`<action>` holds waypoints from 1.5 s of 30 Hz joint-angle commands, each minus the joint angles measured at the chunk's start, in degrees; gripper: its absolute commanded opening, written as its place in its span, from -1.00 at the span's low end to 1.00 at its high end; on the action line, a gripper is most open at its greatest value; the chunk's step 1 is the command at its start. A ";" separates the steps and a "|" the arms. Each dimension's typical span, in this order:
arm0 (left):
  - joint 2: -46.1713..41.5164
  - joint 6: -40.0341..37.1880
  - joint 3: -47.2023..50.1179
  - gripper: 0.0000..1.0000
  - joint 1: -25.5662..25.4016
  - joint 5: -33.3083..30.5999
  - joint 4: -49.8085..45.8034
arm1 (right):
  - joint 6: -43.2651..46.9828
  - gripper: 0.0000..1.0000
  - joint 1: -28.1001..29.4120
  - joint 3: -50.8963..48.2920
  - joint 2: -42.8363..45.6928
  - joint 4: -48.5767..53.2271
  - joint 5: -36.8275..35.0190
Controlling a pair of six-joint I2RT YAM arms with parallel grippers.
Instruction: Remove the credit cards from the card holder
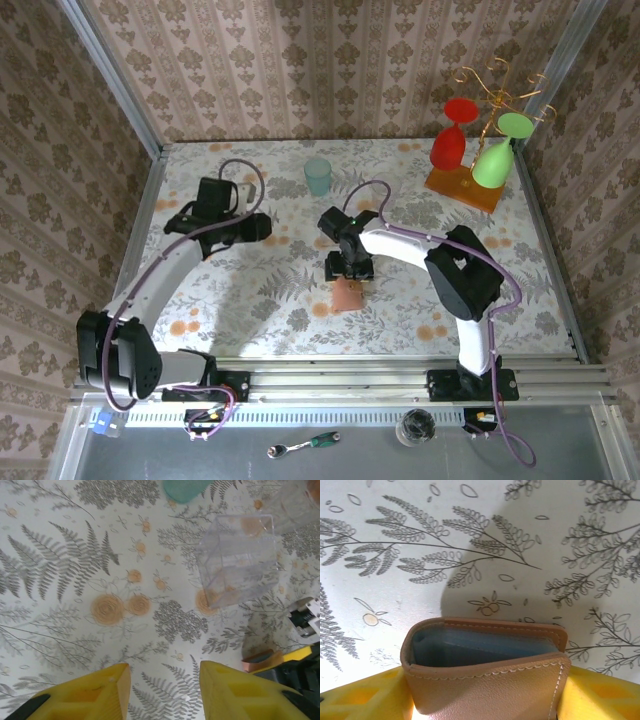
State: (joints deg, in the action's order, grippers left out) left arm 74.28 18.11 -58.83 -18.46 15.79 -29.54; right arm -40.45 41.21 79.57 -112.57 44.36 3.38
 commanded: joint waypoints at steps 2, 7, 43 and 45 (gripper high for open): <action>-3.47 9.11 6.90 -0.17 -0.89 -0.96 5.61 | 1.66 0.36 1.27 4.12 -2.44 2.43 -0.30; -4.77 16.82 14.00 -0.10 -0.98 2.23 12.78 | 0.89 0.38 1.74 5.34 -2.93 4.04 -1.98; -2.03 12.25 19.79 1.00 5.50 16.36 23.56 | -3.91 0.60 0.89 0.33 5.24 1.59 -1.76; -0.32 14.47 20.25 0.94 5.06 18.73 25.88 | -3.86 0.58 0.84 -0.57 6.11 2.22 -1.24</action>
State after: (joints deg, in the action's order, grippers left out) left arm 71.92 31.44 -38.65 -13.10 29.43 -6.07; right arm -43.70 42.37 80.77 -108.97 44.88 2.72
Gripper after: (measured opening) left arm 0.985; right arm 0.796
